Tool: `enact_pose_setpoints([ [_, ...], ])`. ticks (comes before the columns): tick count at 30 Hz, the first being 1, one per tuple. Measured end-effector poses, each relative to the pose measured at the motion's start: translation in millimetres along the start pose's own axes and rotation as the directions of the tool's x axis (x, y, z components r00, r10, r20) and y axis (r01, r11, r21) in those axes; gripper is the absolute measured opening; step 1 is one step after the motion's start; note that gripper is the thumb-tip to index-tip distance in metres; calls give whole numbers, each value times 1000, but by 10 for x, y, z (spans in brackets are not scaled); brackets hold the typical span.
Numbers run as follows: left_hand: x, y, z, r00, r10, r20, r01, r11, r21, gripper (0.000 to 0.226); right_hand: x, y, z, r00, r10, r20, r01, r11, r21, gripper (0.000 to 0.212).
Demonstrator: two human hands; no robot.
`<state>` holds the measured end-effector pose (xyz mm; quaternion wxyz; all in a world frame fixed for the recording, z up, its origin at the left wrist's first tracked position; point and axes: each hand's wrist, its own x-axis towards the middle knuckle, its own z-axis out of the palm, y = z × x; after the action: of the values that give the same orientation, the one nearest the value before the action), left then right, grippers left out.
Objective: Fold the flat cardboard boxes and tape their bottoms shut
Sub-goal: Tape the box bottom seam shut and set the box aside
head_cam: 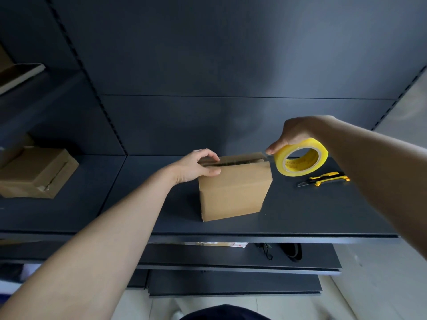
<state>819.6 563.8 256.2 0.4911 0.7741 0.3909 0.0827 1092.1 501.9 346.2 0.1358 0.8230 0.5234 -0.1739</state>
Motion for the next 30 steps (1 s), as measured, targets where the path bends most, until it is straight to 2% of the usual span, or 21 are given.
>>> enact_pose_setpoints([
  [3,33,43,0,998,18,-68,-12,996,88,24,7,-14,-10,1000,-12,0,12,1000,8,64],
  [8,11,94,38,989,38,-145,-13,984,175,26,-2,-19,-44,1000,-11,-20,11,1000,7,64],
  [10,-11,96,10,986,-4,-165,31,987,159,33,-13,-18,-65,1000,-15,-26,15,1000,10,63],
  [12,-52,82,-53,986,-99,-135,106,993,49,49,-30,-21,-92,999,-21,-27,21,1000,16,62],
  [13,-77,65,-85,984,-148,-99,141,987,-74,54,-41,-22,-104,999,-23,-28,23,1000,17,61],
  [15,-128,33,-131,974,-226,-24,204,913,-353,52,-54,-29,-120,999,-21,-36,22,1000,15,61],
  [16,-150,14,-146,967,-254,-11,225,874,-432,50,-55,-35,-121,999,-22,-40,23,1000,14,61],
  [18,-165,-21,-156,957,-288,-35,241,856,-458,47,-50,-61,-119,999,-28,-43,29,1000,12,62],
  [20,-158,-24,-134,952,-273,-141,206,907,-368,45,-47,-92,-111,998,-37,-44,37,999,6,63],
  [23,-159,53,-106,926,-68,-371,29,994,-109,35,-51,-127,-105,998,-46,-40,46,999,-2,64],
  [25,-172,137,-96,951,56,-304,-72,996,-43,39,-56,-134,-107,998,-48,-38,48,999,-3,63],
  [28,-178,209,-47,992,81,-92,-77,996,46,51,-79,-127,-118,998,-50,-45,50,999,3,62],
  [30,-134,164,-1,992,86,-92,-73,989,129,45,-95,-115,-132,997,-47,-54,47,999,7,62],
])
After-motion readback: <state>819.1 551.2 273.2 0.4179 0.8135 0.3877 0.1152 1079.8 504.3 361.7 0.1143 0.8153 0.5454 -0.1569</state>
